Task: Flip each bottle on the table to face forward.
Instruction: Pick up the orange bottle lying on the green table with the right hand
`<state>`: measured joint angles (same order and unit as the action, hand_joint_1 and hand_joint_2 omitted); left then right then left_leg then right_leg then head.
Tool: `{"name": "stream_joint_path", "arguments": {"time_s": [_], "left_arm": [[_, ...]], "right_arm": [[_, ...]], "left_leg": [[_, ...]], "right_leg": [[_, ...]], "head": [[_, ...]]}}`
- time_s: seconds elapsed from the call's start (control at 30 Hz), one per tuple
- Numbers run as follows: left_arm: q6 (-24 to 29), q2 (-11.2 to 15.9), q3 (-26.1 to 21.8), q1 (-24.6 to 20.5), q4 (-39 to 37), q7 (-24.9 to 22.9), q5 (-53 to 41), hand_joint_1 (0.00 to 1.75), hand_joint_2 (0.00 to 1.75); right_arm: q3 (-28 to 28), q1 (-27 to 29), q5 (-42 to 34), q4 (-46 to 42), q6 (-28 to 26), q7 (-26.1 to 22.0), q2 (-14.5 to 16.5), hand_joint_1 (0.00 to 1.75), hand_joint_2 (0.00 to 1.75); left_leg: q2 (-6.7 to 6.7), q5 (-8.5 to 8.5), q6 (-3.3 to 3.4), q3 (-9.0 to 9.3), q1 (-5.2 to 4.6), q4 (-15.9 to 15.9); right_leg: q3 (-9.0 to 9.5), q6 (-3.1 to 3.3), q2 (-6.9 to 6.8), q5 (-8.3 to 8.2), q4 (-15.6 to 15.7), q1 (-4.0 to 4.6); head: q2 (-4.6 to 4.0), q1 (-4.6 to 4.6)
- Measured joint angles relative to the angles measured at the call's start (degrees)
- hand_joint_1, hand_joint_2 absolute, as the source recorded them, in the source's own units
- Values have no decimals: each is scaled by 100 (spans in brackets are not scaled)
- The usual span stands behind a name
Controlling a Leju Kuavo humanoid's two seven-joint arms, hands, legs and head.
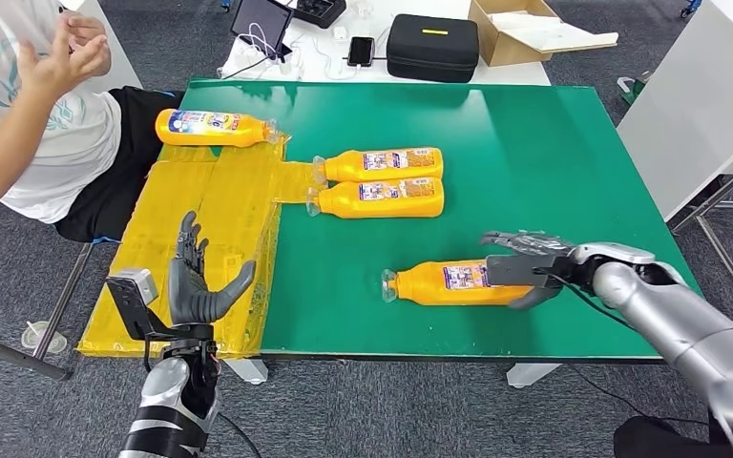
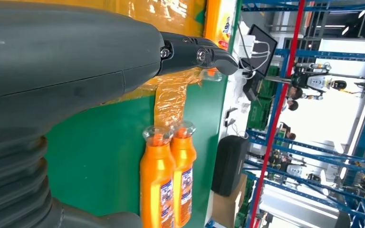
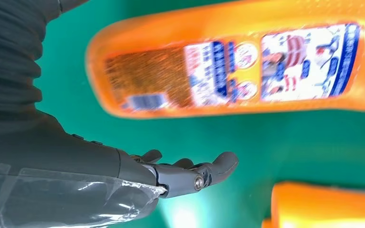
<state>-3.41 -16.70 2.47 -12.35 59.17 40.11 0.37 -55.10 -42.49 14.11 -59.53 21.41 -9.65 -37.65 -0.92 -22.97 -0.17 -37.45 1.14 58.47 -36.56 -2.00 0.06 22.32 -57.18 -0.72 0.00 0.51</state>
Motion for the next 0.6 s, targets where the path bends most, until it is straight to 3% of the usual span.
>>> {"name": "stream_joint_path", "arguments": {"time_s": [0.37,0.6], "left_arm": [[44,0,9,-53,-178,0,0,0,175],[55,0,5,-55,-196,0,20,0,175]], "right_arm": [[-185,-22,497,892,-556,-99,714,0,175],[-108,-21,677,1111,-533,-105,873,0,175]], "left_leg": [[0,-1,1,-2,-2,0],[0,0,1,-2,-1,0]], "right_leg": [[-2,0,0,0,1,-2],[-2,0,0,0,0,-2]], "head": [[0,-1],[0,-1]]}}
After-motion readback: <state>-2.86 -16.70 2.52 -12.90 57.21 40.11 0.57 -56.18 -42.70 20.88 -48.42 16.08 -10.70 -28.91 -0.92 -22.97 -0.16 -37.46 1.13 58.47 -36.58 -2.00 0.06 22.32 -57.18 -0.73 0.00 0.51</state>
